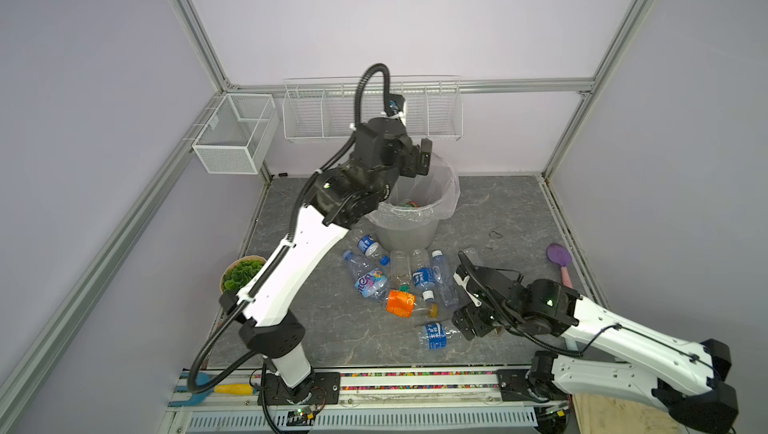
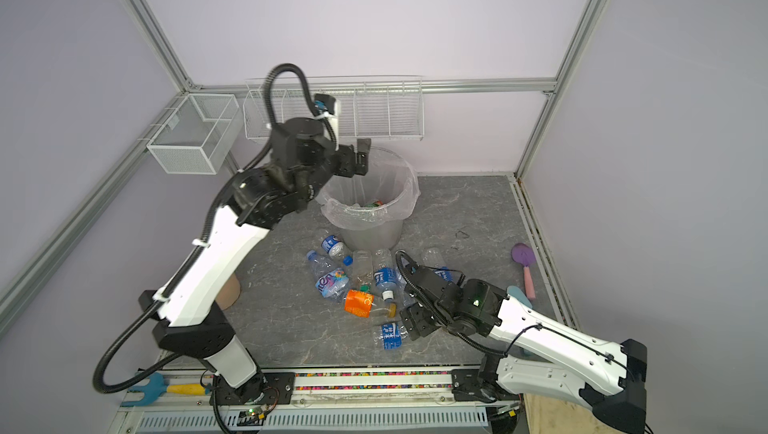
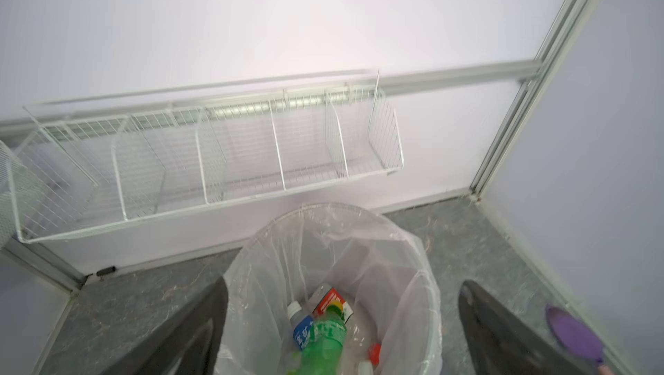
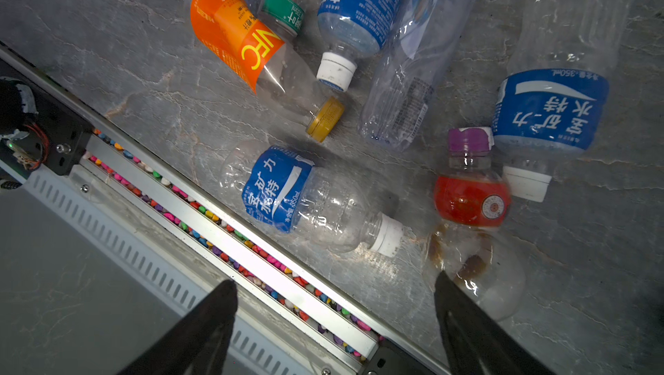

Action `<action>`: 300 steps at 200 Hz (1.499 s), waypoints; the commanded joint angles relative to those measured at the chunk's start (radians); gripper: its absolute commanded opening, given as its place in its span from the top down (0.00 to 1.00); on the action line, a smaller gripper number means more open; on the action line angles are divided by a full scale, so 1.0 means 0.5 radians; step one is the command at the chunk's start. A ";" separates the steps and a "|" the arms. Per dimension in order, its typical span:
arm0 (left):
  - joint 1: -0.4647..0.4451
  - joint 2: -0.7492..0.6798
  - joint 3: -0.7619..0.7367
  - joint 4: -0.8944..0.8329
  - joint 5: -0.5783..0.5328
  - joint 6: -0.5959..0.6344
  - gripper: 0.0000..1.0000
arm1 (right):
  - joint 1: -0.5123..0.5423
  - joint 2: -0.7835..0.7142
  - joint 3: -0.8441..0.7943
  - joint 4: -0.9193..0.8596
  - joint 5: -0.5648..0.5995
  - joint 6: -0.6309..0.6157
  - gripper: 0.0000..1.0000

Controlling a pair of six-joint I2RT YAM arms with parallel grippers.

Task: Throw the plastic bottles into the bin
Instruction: 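Open the left gripper over the bin and draw it back, then close the right gripper on the blue-labelled water bottle near the robot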

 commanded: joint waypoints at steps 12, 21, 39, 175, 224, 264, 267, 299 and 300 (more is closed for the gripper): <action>-0.017 -0.259 -0.265 0.153 -0.011 -0.067 0.01 | 0.002 0.008 0.035 0.004 -0.017 -0.197 0.12; -0.017 -0.334 -0.348 0.194 -0.009 -0.076 0.01 | 0.006 0.013 0.034 0.029 -0.045 -0.258 0.12; -0.017 -0.481 -0.513 0.252 -0.012 -0.091 0.01 | 0.014 0.039 0.020 0.080 -0.122 -0.400 0.12; -0.017 -0.977 -1.046 0.320 -0.158 -0.097 0.01 | 0.202 0.334 0.000 0.161 -0.348 -1.838 0.12; -0.018 -1.034 -1.111 0.328 -0.179 -0.100 0.01 | 0.227 0.563 -0.065 0.259 -0.194 -1.948 0.11; -0.017 -1.060 -1.144 0.323 -0.182 -0.120 0.00 | 0.230 0.692 -0.072 0.360 -0.182 -1.991 0.10; -0.019 -1.065 -1.147 0.323 -0.182 -0.123 0.00 | 0.232 0.706 -0.071 0.365 -0.182 -1.991 0.10; -0.019 -1.124 -1.214 0.308 -0.179 -0.160 0.00 | 0.235 0.843 -0.068 0.398 -0.151 -2.000 0.08; -0.019 -1.126 -1.216 0.306 -0.180 -0.161 0.00 | 0.234 0.847 -0.068 0.398 -0.150 -2.000 0.08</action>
